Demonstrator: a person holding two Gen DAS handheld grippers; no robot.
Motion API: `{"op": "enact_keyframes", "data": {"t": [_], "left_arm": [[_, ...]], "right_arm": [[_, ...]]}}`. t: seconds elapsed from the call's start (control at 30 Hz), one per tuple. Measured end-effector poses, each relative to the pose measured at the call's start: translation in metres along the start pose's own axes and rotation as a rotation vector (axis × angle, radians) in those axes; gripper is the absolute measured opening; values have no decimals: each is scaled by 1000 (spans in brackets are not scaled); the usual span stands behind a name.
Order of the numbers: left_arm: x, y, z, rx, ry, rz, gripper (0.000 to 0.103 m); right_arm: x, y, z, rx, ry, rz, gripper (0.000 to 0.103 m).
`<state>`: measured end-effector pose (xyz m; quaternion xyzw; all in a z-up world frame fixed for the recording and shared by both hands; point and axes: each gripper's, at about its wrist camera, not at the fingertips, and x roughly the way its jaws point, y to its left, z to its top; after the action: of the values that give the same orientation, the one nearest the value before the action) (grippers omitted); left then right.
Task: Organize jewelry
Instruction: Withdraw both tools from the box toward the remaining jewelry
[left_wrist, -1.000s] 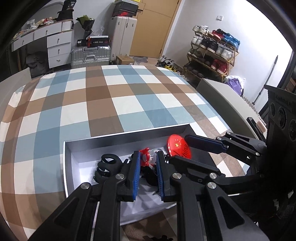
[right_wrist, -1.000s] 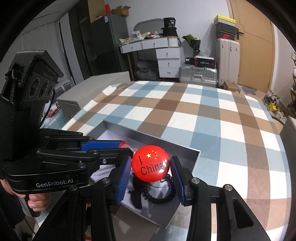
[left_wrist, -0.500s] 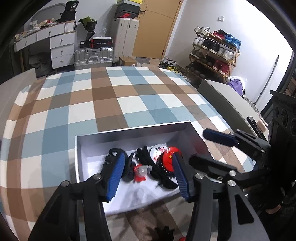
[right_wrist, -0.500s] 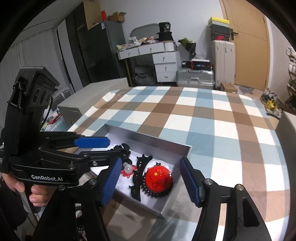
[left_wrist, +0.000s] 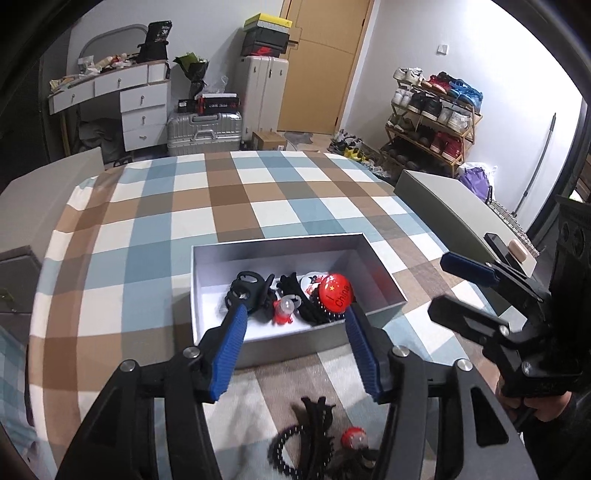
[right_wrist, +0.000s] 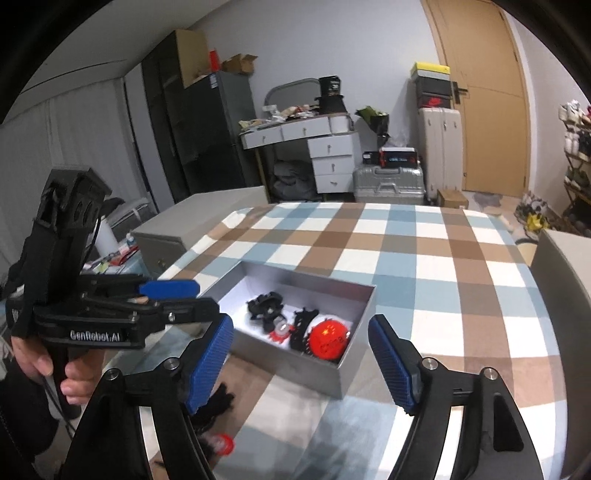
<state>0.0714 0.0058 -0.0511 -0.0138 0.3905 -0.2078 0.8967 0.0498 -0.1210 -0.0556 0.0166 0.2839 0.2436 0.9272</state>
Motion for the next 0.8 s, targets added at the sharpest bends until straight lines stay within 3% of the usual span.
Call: {"op": "enact_keyframes", "data": {"t": [0.07,0.23,0.43,0.7,0.8], "left_arm": [[-6,-1,-4,-1,-13,8,59],[-18,2,-13,-22,-36,37,61],[-29,12,-31,-64,-72,90,76],[-28,28,-59,-131,-12,107,77],[-28,29,-66,-134,5,109,77]], "right_arm": [[-4,7,-6,-19,6,10,76],[-6,18,-24,-32,46,37,75],[0,23,-44,-32,106,52,68],[19,27,-65,-68,221,53,55],[21,34,-71,-92,239,80,55]]}}
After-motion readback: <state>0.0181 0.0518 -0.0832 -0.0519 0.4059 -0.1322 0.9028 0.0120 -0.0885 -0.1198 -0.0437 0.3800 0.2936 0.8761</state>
